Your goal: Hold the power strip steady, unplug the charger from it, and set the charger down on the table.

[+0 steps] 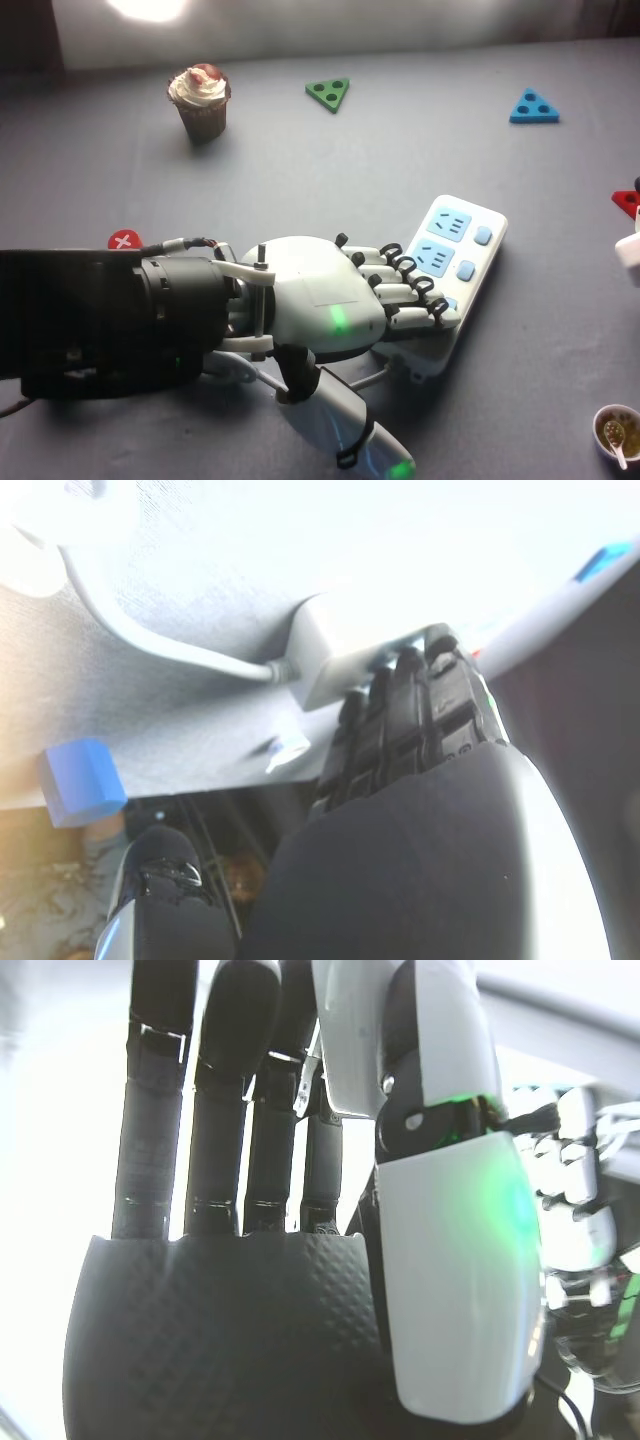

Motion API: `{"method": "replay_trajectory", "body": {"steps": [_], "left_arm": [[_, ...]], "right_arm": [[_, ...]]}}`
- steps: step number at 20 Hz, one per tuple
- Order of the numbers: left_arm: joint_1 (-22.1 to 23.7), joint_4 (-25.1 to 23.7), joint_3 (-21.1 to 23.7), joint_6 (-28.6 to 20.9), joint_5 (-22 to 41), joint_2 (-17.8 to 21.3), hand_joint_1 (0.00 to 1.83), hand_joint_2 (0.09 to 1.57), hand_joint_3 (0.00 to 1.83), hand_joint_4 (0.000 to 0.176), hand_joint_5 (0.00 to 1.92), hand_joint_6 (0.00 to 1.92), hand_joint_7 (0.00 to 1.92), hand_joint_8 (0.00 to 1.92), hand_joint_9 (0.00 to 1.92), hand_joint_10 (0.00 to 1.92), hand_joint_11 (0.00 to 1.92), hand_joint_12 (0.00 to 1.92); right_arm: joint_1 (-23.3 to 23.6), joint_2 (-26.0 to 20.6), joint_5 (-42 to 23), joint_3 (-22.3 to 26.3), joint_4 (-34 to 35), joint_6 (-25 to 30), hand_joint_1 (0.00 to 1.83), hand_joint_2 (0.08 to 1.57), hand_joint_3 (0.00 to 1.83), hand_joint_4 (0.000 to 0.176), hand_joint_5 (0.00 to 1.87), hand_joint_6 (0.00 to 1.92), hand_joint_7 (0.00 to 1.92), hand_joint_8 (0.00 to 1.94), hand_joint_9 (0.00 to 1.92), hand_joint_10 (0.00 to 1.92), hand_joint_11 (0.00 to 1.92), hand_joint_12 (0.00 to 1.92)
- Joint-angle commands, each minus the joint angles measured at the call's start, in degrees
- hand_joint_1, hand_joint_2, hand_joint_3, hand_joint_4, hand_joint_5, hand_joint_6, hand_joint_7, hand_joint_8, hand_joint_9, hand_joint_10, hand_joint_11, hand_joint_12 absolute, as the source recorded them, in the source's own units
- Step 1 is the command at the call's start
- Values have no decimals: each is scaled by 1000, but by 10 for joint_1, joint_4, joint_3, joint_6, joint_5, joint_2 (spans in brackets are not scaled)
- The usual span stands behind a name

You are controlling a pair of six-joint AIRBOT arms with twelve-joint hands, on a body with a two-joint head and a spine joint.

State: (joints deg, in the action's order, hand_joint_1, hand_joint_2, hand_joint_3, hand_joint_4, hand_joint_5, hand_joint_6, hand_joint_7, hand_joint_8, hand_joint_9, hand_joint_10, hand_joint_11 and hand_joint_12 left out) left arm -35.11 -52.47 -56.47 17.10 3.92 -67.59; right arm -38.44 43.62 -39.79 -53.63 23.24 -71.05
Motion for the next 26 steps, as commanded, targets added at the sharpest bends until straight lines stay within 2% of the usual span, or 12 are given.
{"method": "replay_trajectory", "body": {"steps": [1,2,3,4,5,6,8,9,11,14,19,26], "left_arm": [[2,2,-1,0,9,2,0,948,0,0,48,6,65,6,57,5,40,68],[2,2,-1,0,9,2,0,949,0,0,51,7,69,7,61,7,41,69],[2,2,-1,0,9,2,0,943,0,0,64,11,75,9,67,8,47,72],[2,2,0,0,9,2,0,942,0,0,67,12,77,9,68,8,49,72],[2,2,0,0,9,2,0,949,0,0,69,10,81,9,71,8,42,69],[2,2,0,0,8,2,0,949,0,0,74,11,85,10,75,9,44,70],[2,2,0,0,7,2,0,956,3,0,66,6,80,6,74,7,46,71],[2,2,0,0,6,2,0,955,2,0,60,2,73,2,70,4,44,70],[2,2,0,0,6,2,0,944,0,0,50,0,60,0,56,0,30,63],[2,2,0,0,6,2,0,944,0,0,60,4,76,6,75,7,44,69],[2,2,2,0,4,2,0,949,0,0,48,3,62,1,60,2,33,64],[3,2,2,0,4,3,0,952,1,0,35,0,50,0,40,1,15,57]], "right_arm": [[0,-6,-65,-7,1,-8,1377,1067,0,0,984,957,1128,601,1058,1024,889,793],[-4,-3,-65,-9,1,-15,1377,1063,2,0,998,936,1123,610,1064,1010,899,755],[-7,0,-65,-11,1,-23,1249,1108,4,0,927,1077,1056,816,993,437,840,719],[-10,3,-65,-14,1,-30,1217,1130,2,13,891,1139,1017,902,1042,167,829,709],[-13,6,-65,-17,1,-33,1163,1142,0,0,915,1072,936,391,1062,18,809,696],[-14,8,-65,-19,1,-35,1152,1139,3,0,918,1061,965,138,1041,8,794,683],[-14,9,-65,-20,1,-37,1141,1147,0,0,904,1085,874,10,961,1,759,638],[-14,10,-65,-20,1,-38,1107,1111,0,0,705,408,787,1,886,0,708,599],[-14,10,-65,-20,1,-38,1038,1075,0,0,695,37,761,0,826,0,659,559],[-14,10,-77,-17,1,-38,928,1017,0,37,493,0,623,0,660,0,470,495],[-14,6,-142,-10,17,-2,779,953,0,50,225,0,395,0,428,0,256,435],[-27,-18,-229,-8,-74,231,696,971,1,49,168,5,340,1,373,2,222,427]]}}
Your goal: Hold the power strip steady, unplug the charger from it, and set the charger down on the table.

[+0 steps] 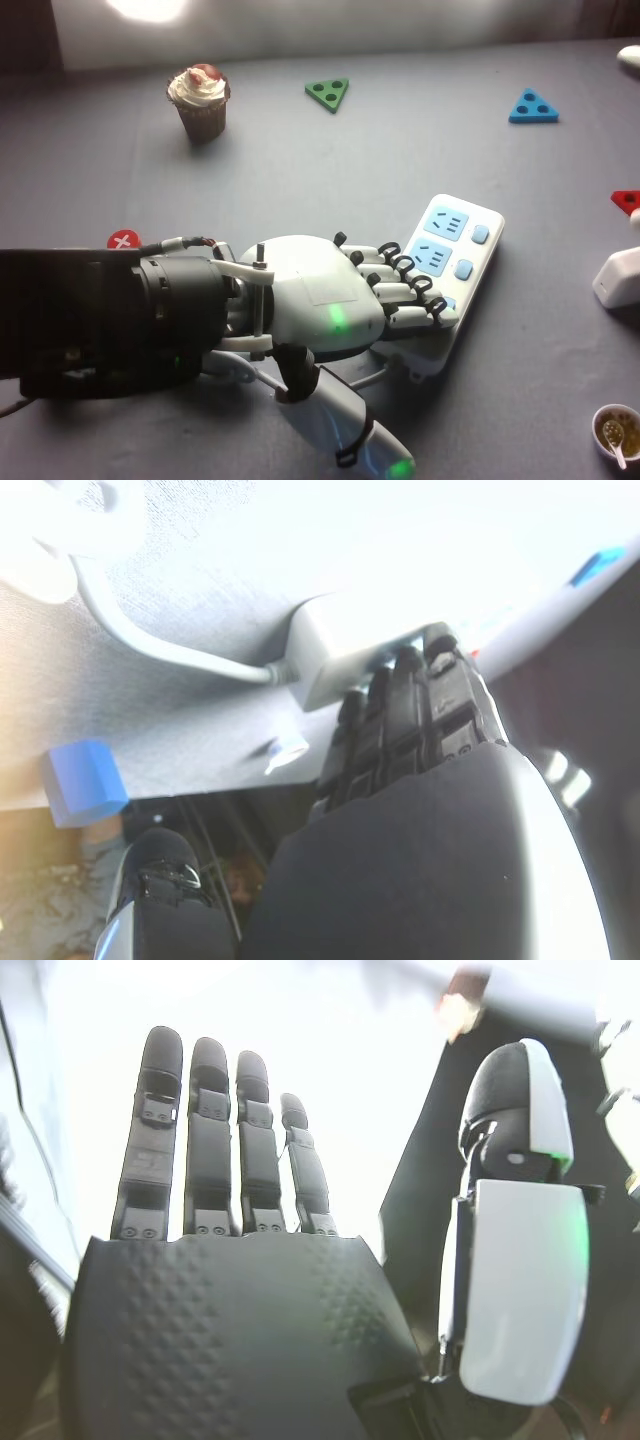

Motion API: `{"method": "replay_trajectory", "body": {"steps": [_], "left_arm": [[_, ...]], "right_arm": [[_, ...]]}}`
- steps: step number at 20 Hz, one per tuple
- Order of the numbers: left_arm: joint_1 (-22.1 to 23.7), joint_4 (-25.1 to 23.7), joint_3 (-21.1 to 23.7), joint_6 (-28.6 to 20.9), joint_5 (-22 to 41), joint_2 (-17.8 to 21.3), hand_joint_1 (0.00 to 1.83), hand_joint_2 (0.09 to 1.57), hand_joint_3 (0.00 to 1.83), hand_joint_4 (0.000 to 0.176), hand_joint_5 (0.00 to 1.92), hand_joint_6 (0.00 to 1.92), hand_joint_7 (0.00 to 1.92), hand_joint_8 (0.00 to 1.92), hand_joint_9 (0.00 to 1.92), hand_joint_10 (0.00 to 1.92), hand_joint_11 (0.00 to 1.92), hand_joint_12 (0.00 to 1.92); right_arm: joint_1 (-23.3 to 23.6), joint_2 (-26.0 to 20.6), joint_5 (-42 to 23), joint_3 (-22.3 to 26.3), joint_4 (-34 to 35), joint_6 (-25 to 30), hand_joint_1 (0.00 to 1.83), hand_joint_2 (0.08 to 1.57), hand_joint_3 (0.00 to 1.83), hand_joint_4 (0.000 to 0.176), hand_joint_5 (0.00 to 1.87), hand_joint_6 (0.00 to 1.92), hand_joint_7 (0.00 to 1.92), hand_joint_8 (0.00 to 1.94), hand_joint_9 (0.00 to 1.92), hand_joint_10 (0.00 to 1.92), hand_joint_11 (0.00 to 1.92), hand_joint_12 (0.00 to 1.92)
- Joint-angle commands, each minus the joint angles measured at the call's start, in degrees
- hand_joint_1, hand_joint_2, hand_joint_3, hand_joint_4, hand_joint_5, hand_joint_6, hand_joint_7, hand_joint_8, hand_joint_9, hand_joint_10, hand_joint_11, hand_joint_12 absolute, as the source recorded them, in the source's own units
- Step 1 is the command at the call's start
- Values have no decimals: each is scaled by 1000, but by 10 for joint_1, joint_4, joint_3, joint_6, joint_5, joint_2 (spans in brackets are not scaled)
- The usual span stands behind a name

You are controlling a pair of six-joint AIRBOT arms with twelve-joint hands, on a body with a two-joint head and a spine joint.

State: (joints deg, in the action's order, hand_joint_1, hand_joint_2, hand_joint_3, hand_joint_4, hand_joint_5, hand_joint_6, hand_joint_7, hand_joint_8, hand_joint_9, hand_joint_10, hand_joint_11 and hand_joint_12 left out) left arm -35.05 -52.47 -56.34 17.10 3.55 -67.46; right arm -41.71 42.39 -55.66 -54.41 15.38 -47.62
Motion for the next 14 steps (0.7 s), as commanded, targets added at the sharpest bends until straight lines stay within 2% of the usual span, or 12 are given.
{"method": "replay_trajectory", "body": {"steps": [1,3,8,9,12,14], "left_arm": [[4,2,1,0,9,1,0,954,2,0,45,6,58,6,46,6,22,60],[12,3,1,0,9,4,0,952,1,0,46,6,58,5,47,6,25,61],[42,11,5,0,9,17,0,953,1,0,52,6,60,4,54,7,29,63],[53,15,7,0,10,24,0,948,0,0,44,2,56,2,51,5,22,59],[80,24,12,-1,10,43,0,951,0,0,53,6,66,7,60,7,35,65],[103,33,16,-1,3,55,0,950,0,0,55,7,69,7,63,8,38,66]], "right_arm": [[0,-10,-84,1,-26,23,671,976,3,53,163,2,338,0,370,0,219,425],[-11,-19,-111,4,-79,63,650,985,5,48,162,1,337,0,368,0,216,423],[-9,-25,-105,10,-138,69,682,977,0,47,180,6,331,2,372,3,213,425],[0,-26,-87,11,-153,69,666,987,4,57,205,14,356,11,378,5,227,433],[17,-25,-28,10,-163,55,633,1011,10,55,185,0,341,1,360,0,213,431],[19,-29,-23,9,-177,48,632,1014,8,55,183,0,334,0,354,0,209,432]]}}
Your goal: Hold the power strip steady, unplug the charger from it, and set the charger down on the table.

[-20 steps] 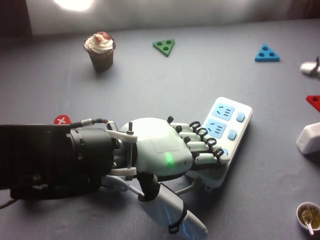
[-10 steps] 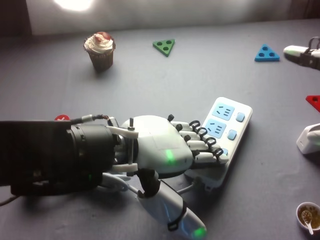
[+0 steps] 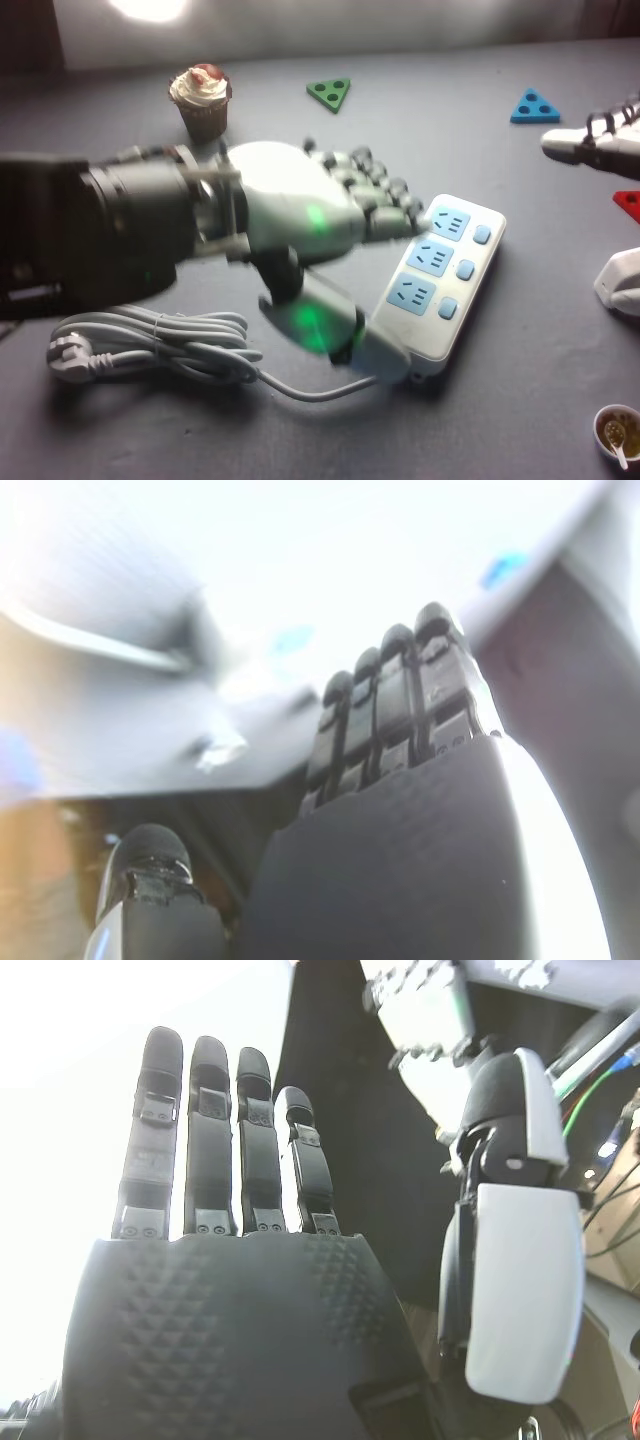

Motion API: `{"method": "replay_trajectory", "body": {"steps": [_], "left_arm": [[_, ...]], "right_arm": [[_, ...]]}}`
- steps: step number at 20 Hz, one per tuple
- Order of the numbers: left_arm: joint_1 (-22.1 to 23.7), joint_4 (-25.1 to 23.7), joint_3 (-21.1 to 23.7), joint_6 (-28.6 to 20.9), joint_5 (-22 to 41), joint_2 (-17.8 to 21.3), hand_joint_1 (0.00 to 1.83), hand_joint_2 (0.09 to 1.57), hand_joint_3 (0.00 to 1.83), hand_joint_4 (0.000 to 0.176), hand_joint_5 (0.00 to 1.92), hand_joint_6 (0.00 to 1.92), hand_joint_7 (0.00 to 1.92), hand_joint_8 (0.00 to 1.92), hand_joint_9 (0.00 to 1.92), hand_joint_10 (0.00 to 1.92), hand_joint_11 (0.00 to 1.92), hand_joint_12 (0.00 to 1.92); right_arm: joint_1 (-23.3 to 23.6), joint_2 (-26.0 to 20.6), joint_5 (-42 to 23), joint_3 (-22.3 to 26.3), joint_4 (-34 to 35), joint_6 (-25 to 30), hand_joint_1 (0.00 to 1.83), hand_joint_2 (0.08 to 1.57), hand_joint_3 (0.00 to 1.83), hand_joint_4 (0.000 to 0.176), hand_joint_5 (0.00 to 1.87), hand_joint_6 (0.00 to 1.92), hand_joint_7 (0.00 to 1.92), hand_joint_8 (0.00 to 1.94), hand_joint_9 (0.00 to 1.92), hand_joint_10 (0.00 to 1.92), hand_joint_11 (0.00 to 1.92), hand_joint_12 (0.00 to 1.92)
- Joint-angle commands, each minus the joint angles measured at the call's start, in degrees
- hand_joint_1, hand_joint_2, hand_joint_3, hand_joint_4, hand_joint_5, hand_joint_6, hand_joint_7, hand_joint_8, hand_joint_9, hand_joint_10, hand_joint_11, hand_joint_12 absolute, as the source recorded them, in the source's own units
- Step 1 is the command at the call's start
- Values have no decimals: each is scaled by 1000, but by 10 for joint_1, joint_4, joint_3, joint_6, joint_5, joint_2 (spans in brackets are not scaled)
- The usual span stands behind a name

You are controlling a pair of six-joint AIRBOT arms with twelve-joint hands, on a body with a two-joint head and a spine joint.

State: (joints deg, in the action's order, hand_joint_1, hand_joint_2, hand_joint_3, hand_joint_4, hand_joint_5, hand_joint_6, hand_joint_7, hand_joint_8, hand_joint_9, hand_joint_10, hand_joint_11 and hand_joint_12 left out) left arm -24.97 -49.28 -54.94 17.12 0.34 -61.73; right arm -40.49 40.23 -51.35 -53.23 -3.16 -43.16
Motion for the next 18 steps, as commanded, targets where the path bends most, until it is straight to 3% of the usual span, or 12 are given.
{"method": "replay_trajectory", "body": {"steps": [1,6,10,18], "left_arm": [[12,4,3,-1,34,3,0,950,0,0,56,6,69,7,63,8,38,66],[55,33,11,-1,22,16,0,948,0,0,46,4,67,5,64,6,44,68],[66,43,15,-1,43,16,0,945,0,0,38,1,57,0,52,0,27,60],[80,44,33,-1,48,37,0,958,5,0,45,3,59,4,56,5,38,65]], "right_arm": [[8,-10,-66,-2,7,-3,632,1014,7,55,183,0,334,0,354,0,209,433],[16,-2,-25,11,20,-69,684,994,0,57,209,6,345,5,366,2,192,435],[2,3,-39,11,40,-78,676,997,0,65,165,2,335,1,361,2,198,444],[-6,10,-42,5,33,-81,653,997,0,59,204,14,356,3,376,5,209,465]]}}
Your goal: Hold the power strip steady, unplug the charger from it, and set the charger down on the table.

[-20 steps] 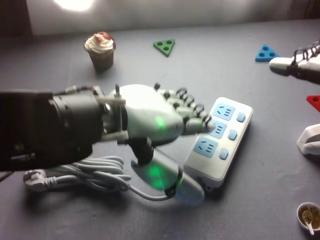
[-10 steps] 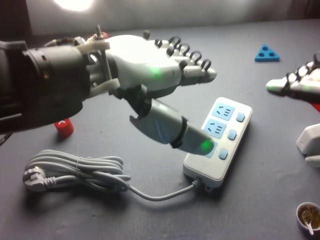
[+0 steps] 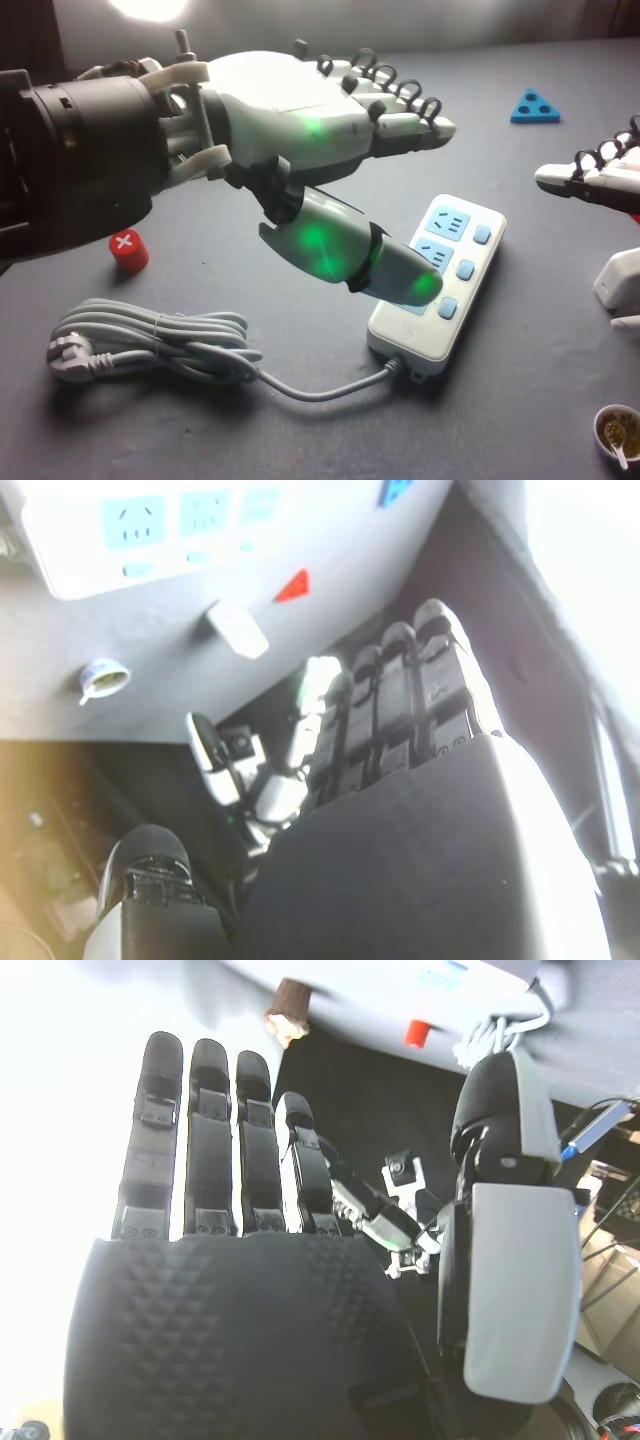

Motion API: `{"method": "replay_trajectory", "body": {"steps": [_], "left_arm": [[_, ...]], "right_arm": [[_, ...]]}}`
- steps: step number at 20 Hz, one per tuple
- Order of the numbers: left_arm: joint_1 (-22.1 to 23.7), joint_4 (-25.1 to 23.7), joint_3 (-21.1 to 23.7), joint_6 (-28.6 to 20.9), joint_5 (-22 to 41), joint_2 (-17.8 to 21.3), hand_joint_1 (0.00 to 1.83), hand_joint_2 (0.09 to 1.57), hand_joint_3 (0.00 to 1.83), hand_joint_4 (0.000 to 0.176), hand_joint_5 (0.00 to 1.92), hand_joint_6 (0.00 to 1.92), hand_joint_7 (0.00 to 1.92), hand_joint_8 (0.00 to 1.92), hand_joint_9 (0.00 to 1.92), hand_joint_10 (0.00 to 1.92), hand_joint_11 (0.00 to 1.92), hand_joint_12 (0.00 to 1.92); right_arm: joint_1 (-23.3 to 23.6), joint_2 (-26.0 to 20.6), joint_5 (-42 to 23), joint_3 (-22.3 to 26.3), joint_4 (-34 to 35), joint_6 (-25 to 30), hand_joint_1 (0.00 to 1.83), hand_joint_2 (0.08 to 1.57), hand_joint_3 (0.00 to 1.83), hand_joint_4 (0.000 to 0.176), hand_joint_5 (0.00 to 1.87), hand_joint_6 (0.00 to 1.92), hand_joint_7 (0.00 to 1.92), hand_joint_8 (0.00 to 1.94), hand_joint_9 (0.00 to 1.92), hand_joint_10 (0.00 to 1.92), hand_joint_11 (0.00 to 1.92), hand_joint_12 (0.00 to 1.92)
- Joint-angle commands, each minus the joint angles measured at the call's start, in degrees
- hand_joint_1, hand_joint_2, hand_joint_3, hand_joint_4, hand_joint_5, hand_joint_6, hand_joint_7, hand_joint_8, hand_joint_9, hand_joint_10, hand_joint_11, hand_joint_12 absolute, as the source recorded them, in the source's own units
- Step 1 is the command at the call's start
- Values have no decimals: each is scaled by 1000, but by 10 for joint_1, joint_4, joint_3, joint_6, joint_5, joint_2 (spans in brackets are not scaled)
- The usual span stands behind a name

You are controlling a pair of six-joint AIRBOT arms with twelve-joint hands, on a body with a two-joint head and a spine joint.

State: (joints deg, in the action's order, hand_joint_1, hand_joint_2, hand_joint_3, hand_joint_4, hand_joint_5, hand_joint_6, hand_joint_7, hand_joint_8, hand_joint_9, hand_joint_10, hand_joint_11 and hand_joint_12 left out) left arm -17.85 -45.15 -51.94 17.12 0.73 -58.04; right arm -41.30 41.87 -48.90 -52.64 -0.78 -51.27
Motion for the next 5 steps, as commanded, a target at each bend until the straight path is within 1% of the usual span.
{"method": "replay_trajectory", "body": {"steps": [1,2,3,5], "left_arm": [[11,2,4,-1,43,1,0,958,5,0,45,3,59,4,56,5,38,65],[12,2,3,-1,42,1,0,961,6,0,45,2,63,5,59,6,36,64],[14,2,2,-1,42,3,0,958,4,0,41,1,60,4,54,3,34,63],[17,2,0,-1,39,5,0,958,3,0,44,4,62,4,51,5,21,57]], "right_arm": [[2,-7,-66,0,8,0,653,997,0,59,204,14,356,3,376,5,209,465],[2,-6,-66,0,8,0,641,997,1,61,195,8,356,2,380,6,212,469],[1,-3,-66,-4,7,0,646,996,0,57,200,8,365,5,387,7,217,473],[-1,-1,-66,-6,8,0,659,1002,2,60,191,2,359,3,394,8,216,483]]}}
